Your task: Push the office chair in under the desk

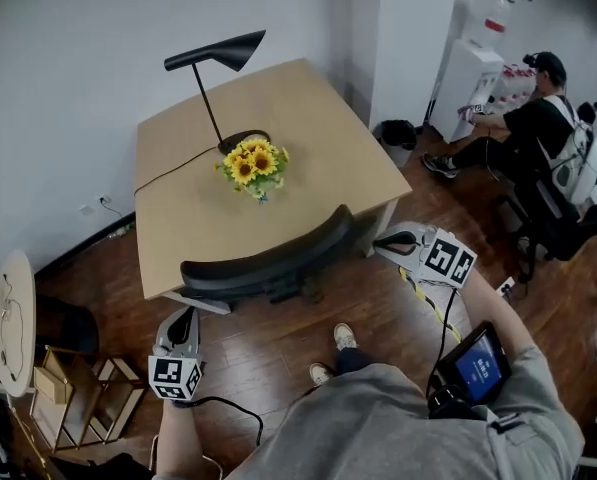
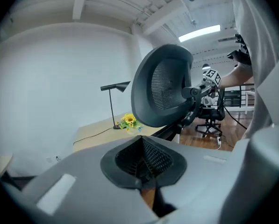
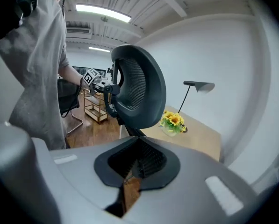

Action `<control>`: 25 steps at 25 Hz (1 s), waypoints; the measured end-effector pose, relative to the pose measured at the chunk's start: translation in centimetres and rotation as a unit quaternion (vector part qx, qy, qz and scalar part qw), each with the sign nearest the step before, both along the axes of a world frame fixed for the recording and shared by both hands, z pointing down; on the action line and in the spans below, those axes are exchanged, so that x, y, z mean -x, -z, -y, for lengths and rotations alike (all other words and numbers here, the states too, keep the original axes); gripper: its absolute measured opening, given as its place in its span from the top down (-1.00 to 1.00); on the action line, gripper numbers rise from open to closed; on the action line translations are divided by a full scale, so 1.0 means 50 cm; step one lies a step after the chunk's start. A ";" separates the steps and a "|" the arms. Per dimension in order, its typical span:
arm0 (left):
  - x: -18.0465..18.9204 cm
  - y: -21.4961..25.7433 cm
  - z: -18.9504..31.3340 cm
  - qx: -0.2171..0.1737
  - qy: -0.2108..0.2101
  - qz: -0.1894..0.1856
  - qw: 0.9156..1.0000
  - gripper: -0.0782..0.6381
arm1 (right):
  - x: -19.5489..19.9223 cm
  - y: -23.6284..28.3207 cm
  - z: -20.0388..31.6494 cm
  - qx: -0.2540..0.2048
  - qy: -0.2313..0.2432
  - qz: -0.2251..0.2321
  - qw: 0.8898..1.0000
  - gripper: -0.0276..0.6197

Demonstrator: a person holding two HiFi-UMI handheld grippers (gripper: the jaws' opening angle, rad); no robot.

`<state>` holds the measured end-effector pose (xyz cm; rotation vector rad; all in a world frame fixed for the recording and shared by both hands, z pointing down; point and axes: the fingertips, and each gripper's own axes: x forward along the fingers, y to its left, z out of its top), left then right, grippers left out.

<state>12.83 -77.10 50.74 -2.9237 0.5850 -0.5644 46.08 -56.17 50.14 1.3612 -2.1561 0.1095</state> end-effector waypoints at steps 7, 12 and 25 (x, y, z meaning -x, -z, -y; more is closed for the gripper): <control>-0.001 0.048 -0.121 -0.001 -0.018 -0.036 0.999 0.76 | 0.046 0.027 -0.065 -0.021 -0.013 0.024 0.999 0.90; 0.011 0.076 -0.217 -0.002 0.000 -0.056 0.998 0.76 | 0.064 0.031 -0.120 -0.033 -0.021 0.034 0.999 0.90; 0.026 0.099 -0.532 0.004 0.018 -0.083 0.996 0.76 | 0.147 0.065 -0.315 -0.048 -0.002 0.093 0.995 0.90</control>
